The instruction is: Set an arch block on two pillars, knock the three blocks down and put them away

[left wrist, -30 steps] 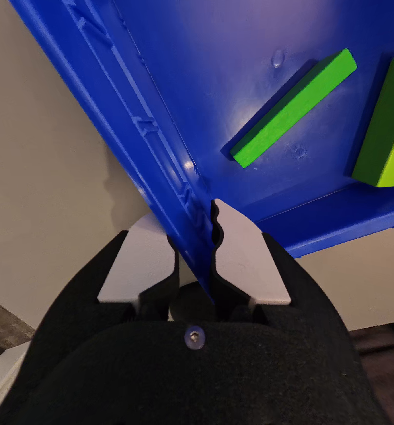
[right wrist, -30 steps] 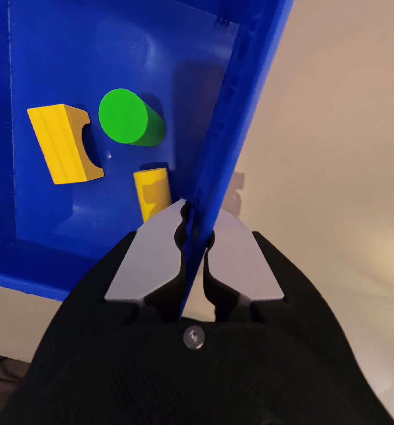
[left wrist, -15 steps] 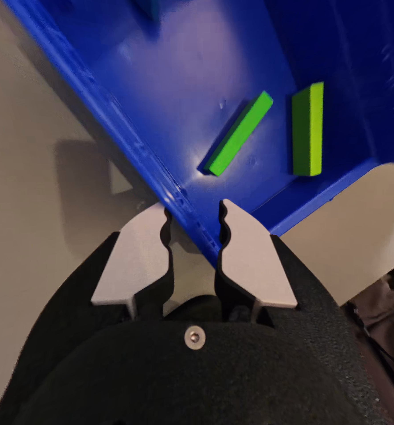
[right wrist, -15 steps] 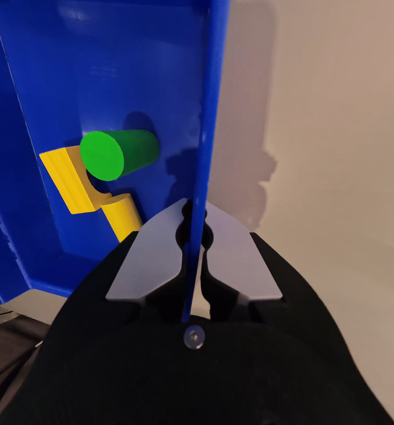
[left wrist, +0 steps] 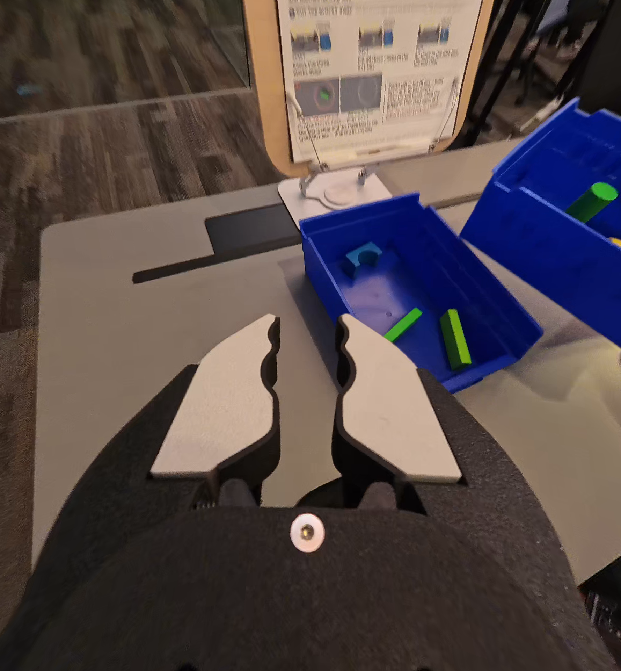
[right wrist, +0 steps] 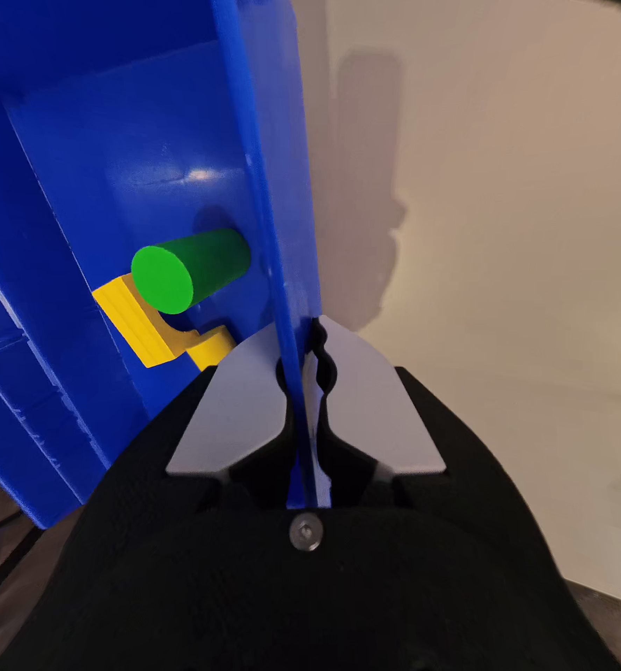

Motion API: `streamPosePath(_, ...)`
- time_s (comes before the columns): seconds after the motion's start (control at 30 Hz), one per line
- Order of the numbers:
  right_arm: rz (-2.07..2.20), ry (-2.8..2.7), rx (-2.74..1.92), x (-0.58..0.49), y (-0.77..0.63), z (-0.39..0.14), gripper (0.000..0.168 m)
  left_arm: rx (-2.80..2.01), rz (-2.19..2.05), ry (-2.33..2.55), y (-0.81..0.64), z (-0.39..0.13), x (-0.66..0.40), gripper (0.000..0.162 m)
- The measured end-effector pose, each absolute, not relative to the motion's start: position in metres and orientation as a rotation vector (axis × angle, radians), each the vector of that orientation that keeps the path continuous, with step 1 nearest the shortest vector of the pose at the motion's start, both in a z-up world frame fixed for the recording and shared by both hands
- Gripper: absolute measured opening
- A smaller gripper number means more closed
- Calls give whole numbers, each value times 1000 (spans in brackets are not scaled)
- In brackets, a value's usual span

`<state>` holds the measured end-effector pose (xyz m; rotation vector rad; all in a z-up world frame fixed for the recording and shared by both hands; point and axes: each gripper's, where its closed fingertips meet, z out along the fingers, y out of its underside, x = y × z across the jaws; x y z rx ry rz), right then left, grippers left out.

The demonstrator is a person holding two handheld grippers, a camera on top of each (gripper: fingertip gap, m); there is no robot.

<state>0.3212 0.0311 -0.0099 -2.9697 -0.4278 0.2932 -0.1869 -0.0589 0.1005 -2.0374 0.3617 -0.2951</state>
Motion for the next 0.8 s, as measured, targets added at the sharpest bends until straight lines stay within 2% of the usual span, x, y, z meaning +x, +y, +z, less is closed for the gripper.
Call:
streamPosePath(0.17,241,-706,-2916,209,50,49,8,-1909,-282,240,-82,132,-202,40)
streamPosePath(0.33,348,-979,-2809,55,64,64,8,-1837,-210,179,-100,149,-210,53)
streamPosePath(0.6,616,-1172,-2724,-166,59,20,9,-1684,-167,78,-124,178,-225,62)
streamPosePath(0.8,689,-1048,-2767,-242,59,-35,9,-1738,-189,82,-117,166,-233,63)
